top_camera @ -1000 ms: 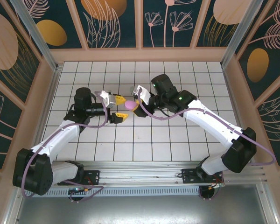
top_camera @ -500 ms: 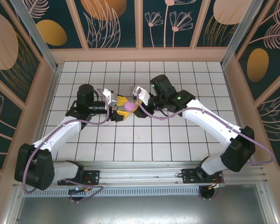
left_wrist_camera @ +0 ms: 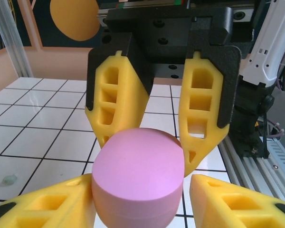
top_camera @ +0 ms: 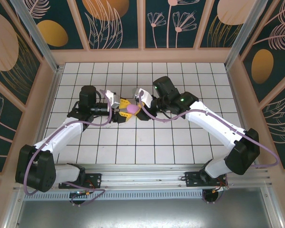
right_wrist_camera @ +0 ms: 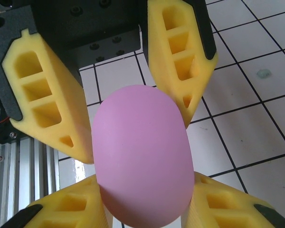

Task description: Insert the wireless bluetooth earbuds into the charging case

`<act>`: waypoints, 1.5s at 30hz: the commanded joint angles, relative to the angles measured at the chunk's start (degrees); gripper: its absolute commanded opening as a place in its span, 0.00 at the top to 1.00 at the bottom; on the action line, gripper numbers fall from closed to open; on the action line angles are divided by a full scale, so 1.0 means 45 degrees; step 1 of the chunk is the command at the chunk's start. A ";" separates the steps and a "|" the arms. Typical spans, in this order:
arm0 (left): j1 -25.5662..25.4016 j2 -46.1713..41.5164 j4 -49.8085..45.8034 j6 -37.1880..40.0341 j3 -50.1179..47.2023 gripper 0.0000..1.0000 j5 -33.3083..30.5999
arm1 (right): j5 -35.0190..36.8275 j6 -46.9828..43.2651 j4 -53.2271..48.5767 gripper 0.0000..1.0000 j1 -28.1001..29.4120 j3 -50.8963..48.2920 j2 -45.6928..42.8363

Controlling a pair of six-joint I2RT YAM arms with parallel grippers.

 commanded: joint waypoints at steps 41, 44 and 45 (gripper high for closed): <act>-0.0089 -0.2194 0.2474 -0.3343 -0.1297 0.80 -0.2674 | 0.0823 0.2614 0.5246 0.37 -0.0119 -0.3661 -0.3938; -0.0088 -0.2289 0.3194 -0.4142 -0.1493 0.79 -0.2127 | 0.0864 0.2662 0.5671 0.35 0.0163 -0.3930 -0.3799; -0.0091 -0.2251 0.3518 -0.4485 -0.1523 0.79 -0.1873 | 0.0852 0.2560 0.5730 0.32 0.0222 -0.3941 -0.3718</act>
